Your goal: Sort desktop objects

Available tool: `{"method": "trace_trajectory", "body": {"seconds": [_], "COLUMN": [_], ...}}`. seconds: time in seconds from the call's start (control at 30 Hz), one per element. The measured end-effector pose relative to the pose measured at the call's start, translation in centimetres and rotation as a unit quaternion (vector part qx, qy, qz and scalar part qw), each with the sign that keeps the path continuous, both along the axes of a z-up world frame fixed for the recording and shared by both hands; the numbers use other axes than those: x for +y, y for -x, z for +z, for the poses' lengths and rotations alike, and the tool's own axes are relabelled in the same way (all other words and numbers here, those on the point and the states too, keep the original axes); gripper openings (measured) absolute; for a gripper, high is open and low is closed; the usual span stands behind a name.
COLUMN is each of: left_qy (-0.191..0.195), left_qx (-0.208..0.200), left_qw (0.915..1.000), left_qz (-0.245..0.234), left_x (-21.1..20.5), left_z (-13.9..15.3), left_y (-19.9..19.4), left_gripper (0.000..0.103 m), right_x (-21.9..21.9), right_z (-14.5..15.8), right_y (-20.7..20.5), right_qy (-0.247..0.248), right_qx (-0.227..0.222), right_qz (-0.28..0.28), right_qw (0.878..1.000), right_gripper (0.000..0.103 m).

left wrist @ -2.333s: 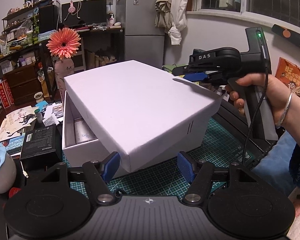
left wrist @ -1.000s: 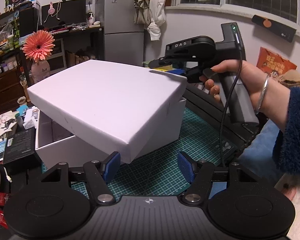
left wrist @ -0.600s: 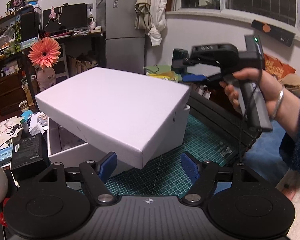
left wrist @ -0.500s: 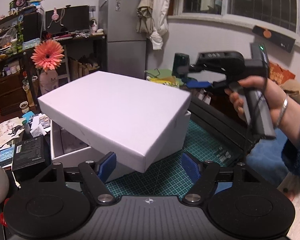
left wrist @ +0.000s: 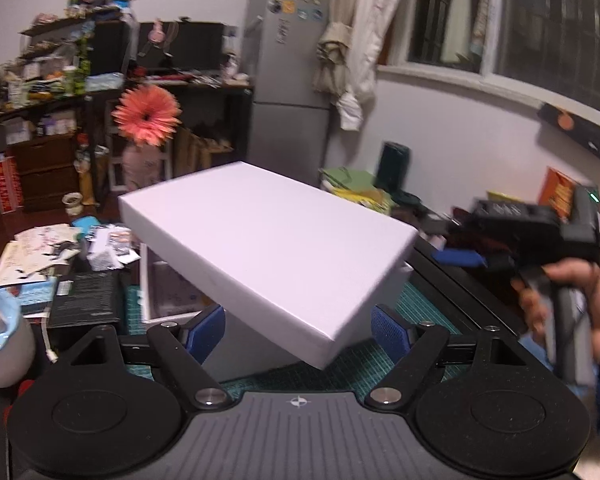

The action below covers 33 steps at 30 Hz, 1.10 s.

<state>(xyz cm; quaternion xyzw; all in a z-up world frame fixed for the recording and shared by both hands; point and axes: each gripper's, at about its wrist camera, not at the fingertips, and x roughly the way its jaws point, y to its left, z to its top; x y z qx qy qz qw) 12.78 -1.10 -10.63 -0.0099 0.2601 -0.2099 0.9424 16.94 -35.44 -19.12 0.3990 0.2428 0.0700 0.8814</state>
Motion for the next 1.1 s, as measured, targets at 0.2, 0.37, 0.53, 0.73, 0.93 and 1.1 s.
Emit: {"method": "trace_trajectory", "body": {"seconds": [0.2,0.37,0.53,0.73,0.93,1.1], "left_qy": [-0.006,-0.017,-0.006,0.020,0.041,0.049], "left_qx": [-0.025,-0.016,-0.003,0.022,0.037,0.041], "left_qw": [0.9980,0.9958,0.9936,0.9892,0.9854,0.9852], "left_qz": [0.058,0.089,0.113,0.144,0.161,0.159], "left_x": [0.9,1.5,2.3,3.4,4.1,4.2], "left_z": [0.3,-0.1,-0.4,-0.8,-0.8,-0.7], "left_y": [-0.1,-0.7,-1.1,-1.8,-2.1,-2.2], "left_gripper": [0.085,0.085,0.086,0.086,0.086,0.086], "right_x": [1.2,3.4,6.0,8.8,10.8,11.9], "right_z": [-1.6,-3.5,-4.7,-6.4,-7.5,-7.8], "right_y": [1.5,1.6,0.9,0.2,-0.7,-1.4], "right_qy": [-0.070,-0.137,-0.176,-0.235,-0.266,-0.268], "right_qx": [0.007,0.028,0.047,0.068,0.077,0.078], "right_qz": [0.013,0.047,0.087,0.128,0.150,0.162], "right_qw": [0.997,0.989,0.979,0.961,0.949,0.946], "right_gripper": [0.061,0.065,0.065,0.065,0.065,0.064]}}
